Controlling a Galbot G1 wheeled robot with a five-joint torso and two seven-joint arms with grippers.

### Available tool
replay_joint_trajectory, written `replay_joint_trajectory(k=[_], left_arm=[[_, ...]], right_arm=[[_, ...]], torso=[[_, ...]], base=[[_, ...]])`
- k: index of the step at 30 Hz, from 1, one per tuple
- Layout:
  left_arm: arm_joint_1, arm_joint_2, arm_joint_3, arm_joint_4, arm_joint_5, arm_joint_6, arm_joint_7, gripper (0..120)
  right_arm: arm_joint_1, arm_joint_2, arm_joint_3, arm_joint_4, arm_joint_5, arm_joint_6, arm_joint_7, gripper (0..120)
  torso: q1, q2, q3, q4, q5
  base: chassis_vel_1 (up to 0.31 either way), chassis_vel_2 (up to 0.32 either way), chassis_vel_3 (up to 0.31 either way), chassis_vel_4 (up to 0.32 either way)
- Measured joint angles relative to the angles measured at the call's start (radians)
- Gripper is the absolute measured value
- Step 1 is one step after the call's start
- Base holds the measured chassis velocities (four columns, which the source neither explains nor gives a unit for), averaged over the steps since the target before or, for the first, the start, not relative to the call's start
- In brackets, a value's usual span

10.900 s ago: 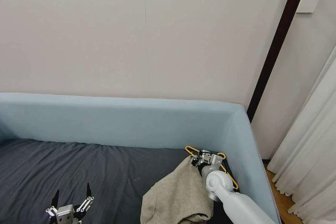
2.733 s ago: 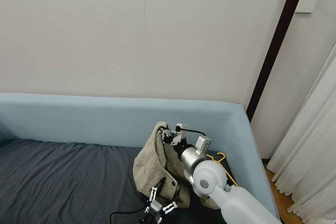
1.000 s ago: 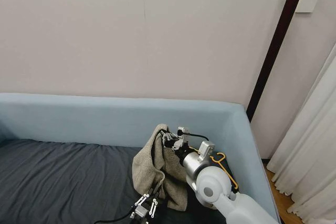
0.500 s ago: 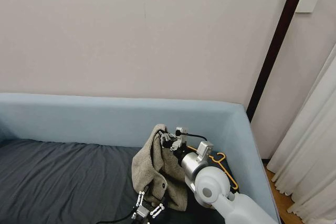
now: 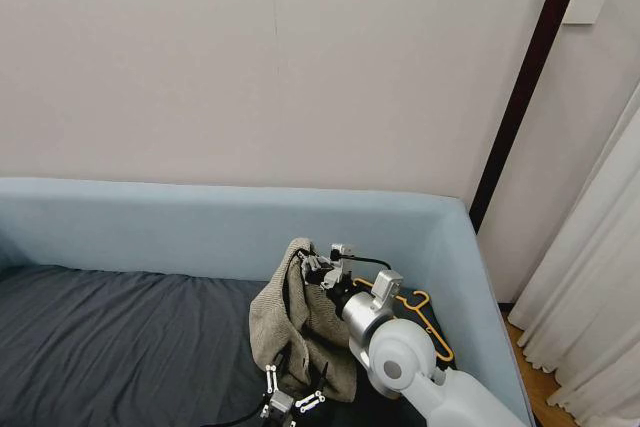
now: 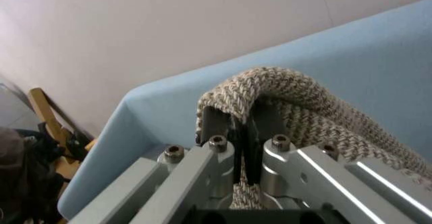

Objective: Pick up the clothes from the sofa and hang them on the clothes hanger.

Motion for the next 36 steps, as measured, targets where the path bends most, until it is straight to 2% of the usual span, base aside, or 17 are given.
replay_joint_trajectory(k=[1, 5, 6, 9, 11, 15, 16, 19, 22, 26, 29, 30, 32, 33, 34, 35, 36], left_arm=[[0.0, 0.0, 0.0, 0.0, 0.0, 0.0, 0.0, 75], [0.009, 0.006, -0.003, -0.006, -0.001, -0.003, -0.002, 58], [0.009, 0.006, -0.003, -0.006, -0.001, -0.003, -0.002, 58], [0.014, 0.013, -0.005, -0.012, -0.004, -0.003, -0.004, 43], [0.016, 0.016, -0.006, -0.012, -0.005, -0.003, -0.005, 39], [0.025, 0.026, -0.008, -0.015, -0.01, -0.004, -0.007, 21], [0.025, 0.026, -0.008, -0.015, -0.01, -0.004, -0.007, 21], [0.034, 0.036, -0.008, -0.025, -0.024, -0.004, -0.007, 6], [0.04, 0.043, -0.009, -0.035, -0.031, -0.004, -0.007, 0], [0.047, 0.053, -0.009, -0.053, -0.044, -0.004, -0.006, 0], [0.063, 0.092, -0.01, -0.142, -0.097, -0.004, -0.004, 0], [0.063, 0.092, -0.01, -0.142, -0.097, -0.004, -0.004, 0], [0.077, 0.15, -0.019, -0.255, -0.161, 0.007, -0.003, 0], [0.082, 0.166, -0.023, -0.283, -0.178, 0.012, -0.003, 0], [0.09, 0.204, -0.033, -0.343, -0.216, 0.021, -0.003, 0], [0.09, 0.204, -0.033, -0.343, -0.216, 0.021, -0.003, 0], [0.095, 0.242, -0.042, -0.397, -0.251, 0.029, -0.004, 0]], right_arm=[[0.0, 0.0, 0.0, 0.0, 0.0, 0.0, 0.0, 0], [0.0, 0.007, 0.005, -0.003, 0.0, 0.0, 0.0, 0], [0.0, 0.007, 0.005, -0.003, 0.0, 0.0, 0.0, 0], [0.003, 0.01, 0.011, -0.005, 0.0, 0.0, 0.0, 0], [0.004, 0.011, 0.013, -0.005, 0.001, 0.0, 0.0, 0], [0.007, 0.014, 0.028, -0.004, 0.005, 0.0, 0.001, 0], [0.007, 0.014, 0.028, -0.004, 0.005, 0.0, 0.001, 0], [0.005, 0.01, 0.037, -0.001, 0.005, 0.0, 0.001, 0], [0.003, 0.009, 0.042, 0.001, 0.006, 0.0, 0.001, 0], [0.002, 0.008, 0.045, 0.004, 0.006, 0.0, 0.003, 0], [0.005, -0.001, 0.047, 0.013, 0.014, 0.0, 0.003, 0], [0.005, -0.001, 0.047, 0.013, 0.014, 0.0, 0.003, 0], [0.018, -0.007, 0.047, 0.014, 0.02, 0.0, 0.002, 0], [0.021, -0.007, 0.046, 0.013, 0.021, 0.0, 0.001, 0], [0.029, -0.008, 0.043, 0.009, 0.022, 0.0, 0.0, 0], [0.029, -0.008, 0.043, 0.009, 0.022, 0.0, 0.0, 0], [0.032, -0.008, 0.042, 0.007, 0.022, 0.0, 0.0, 0]], torso=[[0.0, 0.0, 0.0, 0.0, 0.0], [0.0, 0.0, 0.0, 0.0, -0.0001], [0.0, 0.0, 0.0, 0.0, -0.0001], [0.0, 0.0, 0.0, 0.0, -0.0001], [0.0, 0.0, 0.0, 0.0, -0.0001], [0.0, 0.0, 0.0, 0.0, -0.0001], [0.0, 0.0, 0.0, 0.0, -0.0001], [0.0, 0.0, 0.0, 0.0, -0.0001], [0.0, 0.0, 0.0, 0.0, -0.0001], [0.0, 0.0, 0.0, 0.0, -0.0002], [0.0, 0.0, 0.0, 0.0, -0.0004], [0.0, 0.0, 0.0, 0.0, -0.0004], [0.0, 0.0, 0.0, -0.0003, -0.0004], [0.0, 0.0, 0.0, -0.0003, -0.0004], [0.0, 0.0, 0.0, 0.0003, -0.0003], [0.0, 0.0, 0.0, 0.0003, -0.0003], [0.0, 0.0, 0.0, 0.0003, -0.0002]], base=[[0.0, 0.0, 0.0, 0.0], [0.0, 0.0, 0.0, 0.0], [0.0, 0.0, 0.0, 0.0], [0.0, 0.0, 0.0, 0.0], [0.0, 0.0, 0.0, 0.0], [0.0, 0.0, 0.0, 0.0], [0.0, 0.0, 0.0, 0.0], [0.0, 0.0, 0.0, 0.0], [0.0, 0.0, 0.0, 0.0], [0.0, 0.0, 0.0, 0.0], [0.0, 0.0, 0.0, 0.0], [0.0, 0.0, 0.0, 0.0], [0.0, 0.0, 0.0, 0.0], [0.0, 0.0, 0.0, 0.0], [0.0, 0.0, 0.0, 0.0], [0.0, 0.0, 0.0, 0.0], [0.0, 0.0, 0.0, 0.0]])
